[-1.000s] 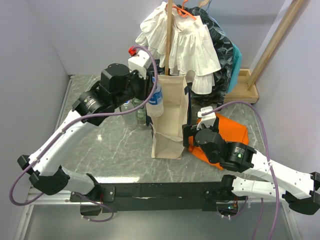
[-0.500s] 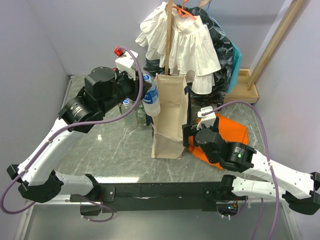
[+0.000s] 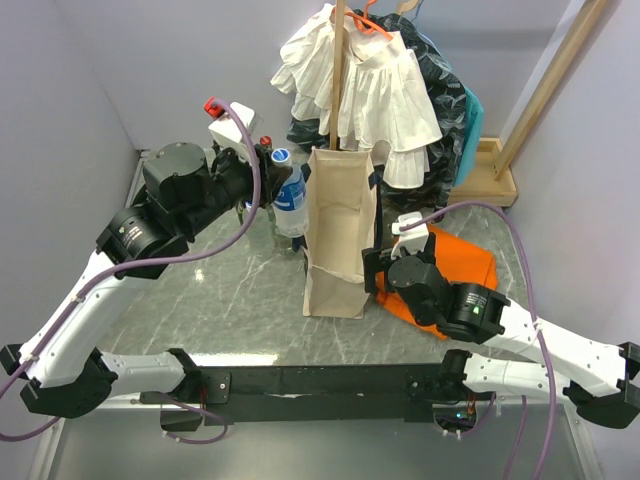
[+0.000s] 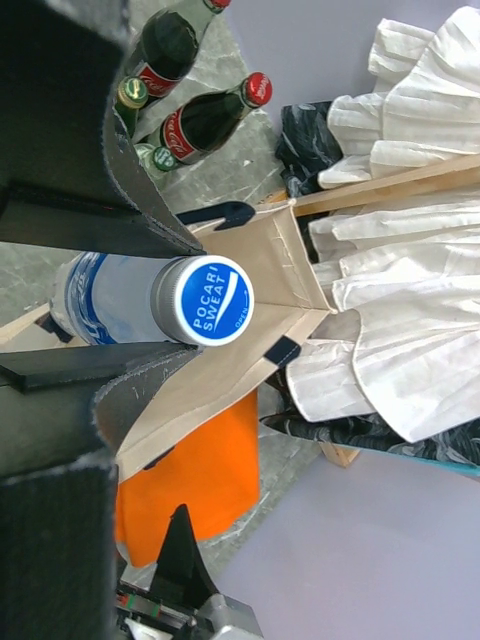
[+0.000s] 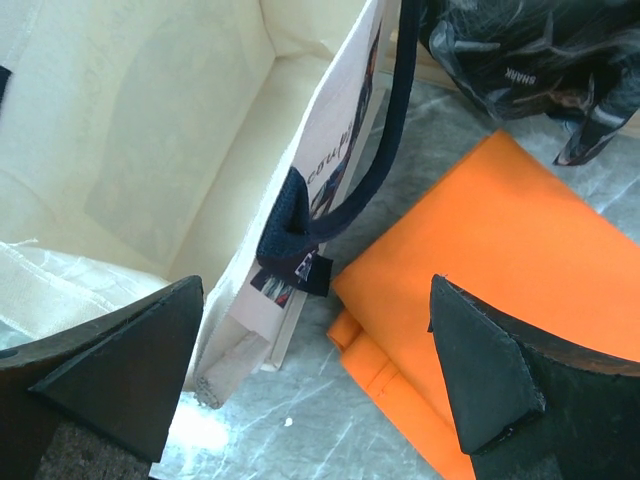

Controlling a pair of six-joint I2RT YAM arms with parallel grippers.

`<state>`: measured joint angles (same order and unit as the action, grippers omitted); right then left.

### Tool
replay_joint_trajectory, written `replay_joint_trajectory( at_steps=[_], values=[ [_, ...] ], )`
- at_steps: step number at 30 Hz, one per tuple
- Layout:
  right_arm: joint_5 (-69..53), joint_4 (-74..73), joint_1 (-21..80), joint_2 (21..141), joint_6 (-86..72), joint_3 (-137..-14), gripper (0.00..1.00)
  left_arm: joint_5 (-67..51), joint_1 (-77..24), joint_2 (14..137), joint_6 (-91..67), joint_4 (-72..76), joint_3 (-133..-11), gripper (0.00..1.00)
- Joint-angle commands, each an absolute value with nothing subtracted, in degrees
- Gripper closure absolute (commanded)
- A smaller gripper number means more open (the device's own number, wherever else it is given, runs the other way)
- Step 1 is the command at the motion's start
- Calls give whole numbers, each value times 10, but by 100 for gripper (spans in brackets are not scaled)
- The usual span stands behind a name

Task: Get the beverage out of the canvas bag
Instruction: Place the drink at the center of the board.

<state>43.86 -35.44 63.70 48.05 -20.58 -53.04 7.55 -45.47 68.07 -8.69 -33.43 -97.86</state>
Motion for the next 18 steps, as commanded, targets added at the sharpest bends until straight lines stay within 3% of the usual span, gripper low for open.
replay_joint_trajectory(
  at_steps=[1, 18],
  values=[
    [449, -336, 636, 483, -179, -589, 0, 102, -457, 643, -91, -228, -982, 99],
    [417, -247, 636, 506, -149, -607, 0, 166, -457, 587, -113, -254, -877, 99]
  ],
)
